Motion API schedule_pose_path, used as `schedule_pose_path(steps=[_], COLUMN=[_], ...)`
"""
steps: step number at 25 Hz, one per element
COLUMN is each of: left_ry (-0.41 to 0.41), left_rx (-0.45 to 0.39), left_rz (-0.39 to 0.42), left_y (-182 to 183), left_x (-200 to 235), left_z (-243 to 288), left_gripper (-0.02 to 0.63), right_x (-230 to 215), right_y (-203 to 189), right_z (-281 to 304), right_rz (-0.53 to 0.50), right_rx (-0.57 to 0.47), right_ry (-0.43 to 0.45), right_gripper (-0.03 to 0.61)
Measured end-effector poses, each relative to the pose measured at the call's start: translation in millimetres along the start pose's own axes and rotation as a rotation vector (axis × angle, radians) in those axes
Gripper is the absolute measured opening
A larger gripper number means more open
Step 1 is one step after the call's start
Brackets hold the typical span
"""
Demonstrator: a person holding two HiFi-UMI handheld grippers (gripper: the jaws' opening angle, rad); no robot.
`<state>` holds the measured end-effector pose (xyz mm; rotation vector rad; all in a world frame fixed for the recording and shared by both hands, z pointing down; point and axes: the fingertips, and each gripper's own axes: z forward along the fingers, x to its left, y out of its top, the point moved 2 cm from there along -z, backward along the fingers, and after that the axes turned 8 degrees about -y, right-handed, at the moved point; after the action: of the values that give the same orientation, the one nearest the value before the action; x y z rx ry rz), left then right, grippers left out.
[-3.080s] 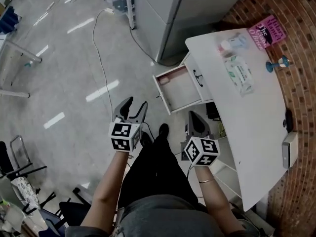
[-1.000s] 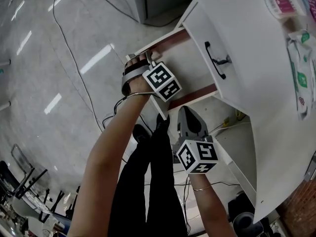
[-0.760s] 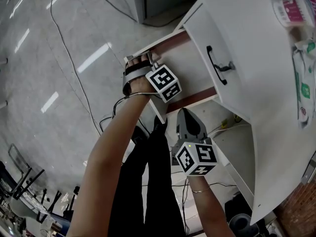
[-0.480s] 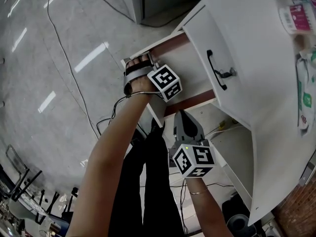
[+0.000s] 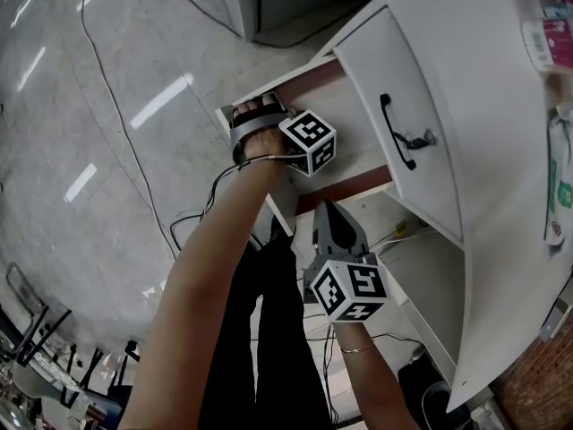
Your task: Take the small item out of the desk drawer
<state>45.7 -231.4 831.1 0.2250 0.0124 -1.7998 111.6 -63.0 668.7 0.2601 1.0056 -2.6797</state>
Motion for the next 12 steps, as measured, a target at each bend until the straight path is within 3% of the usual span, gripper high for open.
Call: schedule_pose_path(steps=[4,6,9,12], left_ry=[-0.050,-0.057,0.000,0.052], left_rx=[0.090,0.092,0.033,0.040], left_rz=[0.028,0.016,-0.051,-0.067], left_y=[-4.5,-0.5,13.2,14.9], left_x=[-5.9,-5.5,1.0,3.8], left_z=[10.8,12.2,12.6,21.0], left_gripper=[0.227,0.227,0.222,0.218], right_x=[-3.0,-3.2,-3.0,-0.7], right_y=[-5.3,-7.0,-8.3,-9.4], right_z=[3.0,3.8,3.7,4.4], right_rz=[0.000,-0.003,-0.004,-0.007], right_rx=[0.008,0.012,0.018,0.020], right_ry=[-0.007,-0.008,-0.009,-0.001], right_gripper=[0.006,0.006,0.006,0.006])
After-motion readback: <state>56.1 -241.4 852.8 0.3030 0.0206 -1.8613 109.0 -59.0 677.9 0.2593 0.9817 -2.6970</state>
